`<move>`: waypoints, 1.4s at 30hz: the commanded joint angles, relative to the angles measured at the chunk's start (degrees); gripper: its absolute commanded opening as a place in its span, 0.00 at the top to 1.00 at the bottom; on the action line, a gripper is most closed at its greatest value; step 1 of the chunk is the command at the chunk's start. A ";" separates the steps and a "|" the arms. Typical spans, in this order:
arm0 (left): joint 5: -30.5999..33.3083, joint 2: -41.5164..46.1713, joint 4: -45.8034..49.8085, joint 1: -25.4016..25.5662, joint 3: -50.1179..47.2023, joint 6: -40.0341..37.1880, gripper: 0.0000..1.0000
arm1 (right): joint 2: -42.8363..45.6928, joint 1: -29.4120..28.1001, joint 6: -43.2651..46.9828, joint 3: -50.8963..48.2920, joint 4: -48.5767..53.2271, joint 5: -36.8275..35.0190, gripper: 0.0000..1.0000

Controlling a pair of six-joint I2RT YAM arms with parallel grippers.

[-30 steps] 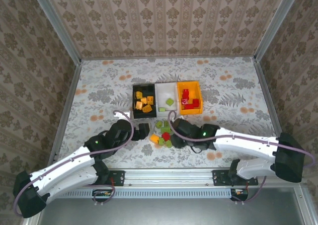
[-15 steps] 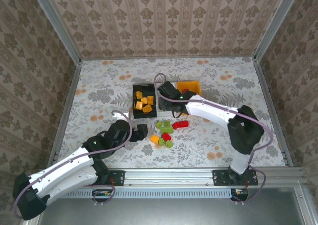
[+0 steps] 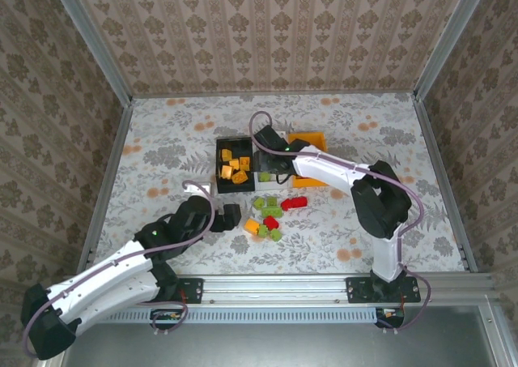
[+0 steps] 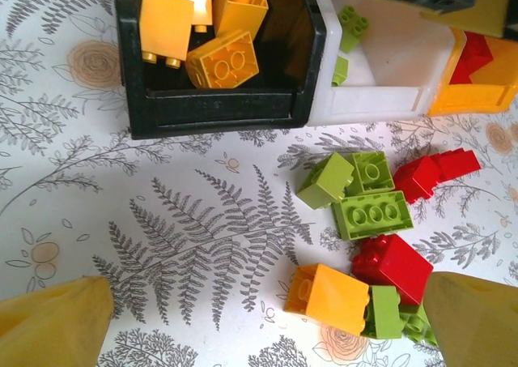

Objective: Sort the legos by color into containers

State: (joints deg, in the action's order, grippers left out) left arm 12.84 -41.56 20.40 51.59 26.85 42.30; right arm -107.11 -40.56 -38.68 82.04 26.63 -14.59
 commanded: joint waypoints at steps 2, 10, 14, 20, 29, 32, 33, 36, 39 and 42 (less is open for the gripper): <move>-4.64 -4.05 -2.23 -0.42 1.27 -3.32 0.00 | 11.42 -0.65 -0.35 -6.49 -2.45 1.00 0.22; -5.23 -21.79 -3.47 6.95 8.78 -7.71 0.04 | 29.18 -1.42 -1.84 -24.74 -5.56 2.91 0.20; -4.69 -28.43 -3.80 8.08 11.62 -8.38 0.08 | 35.21 -1.49 -2.45 -30.65 -5.11 2.08 0.20; 1.48 -35.83 -2.69 8.21 17.63 -14.22 0.18 | 40.93 -1.41 -2.98 -35.16 -4.41 0.89 0.19; 5.80 -45.75 -0.98 5.37 23.68 -21.02 0.39 | 44.36 -1.30 -3.09 -36.25 -3.08 -0.48 0.18; 5.06 -47.67 -1.85 4.34 24.02 -21.62 0.40 | 45.37 -1.28 -3.07 -36.38 -2.78 -0.66 0.18; 4.87 -48.38 -2.10 4.16 24.13 -21.74 0.41 | 45.70 -1.28 -3.06 -36.34 -2.68 -0.69 0.18; 4.20 -50.18 -3.20 3.96 24.67 -22.07 0.42 | 46.53 -1.20 -3.08 -36.17 -2.31 -0.94 0.18; 3.52 -51.51 -4.20 3.91 25.24 -22.68 0.44 | 47.32 -1.19 -2.98 -35.99 -1.80 -1.12 0.18; 2.92 -53.03 -4.36 3.65 26.17 -22.96 0.47 | 48.09 -1.17 -3.02 -36.07 -1.34 -1.58 0.17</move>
State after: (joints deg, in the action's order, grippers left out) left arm 16.40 -93.54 16.91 55.72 50.87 21.19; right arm -60.53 -41.85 -40.97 46.35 23.11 -14.13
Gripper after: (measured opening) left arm 0.538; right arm 0.825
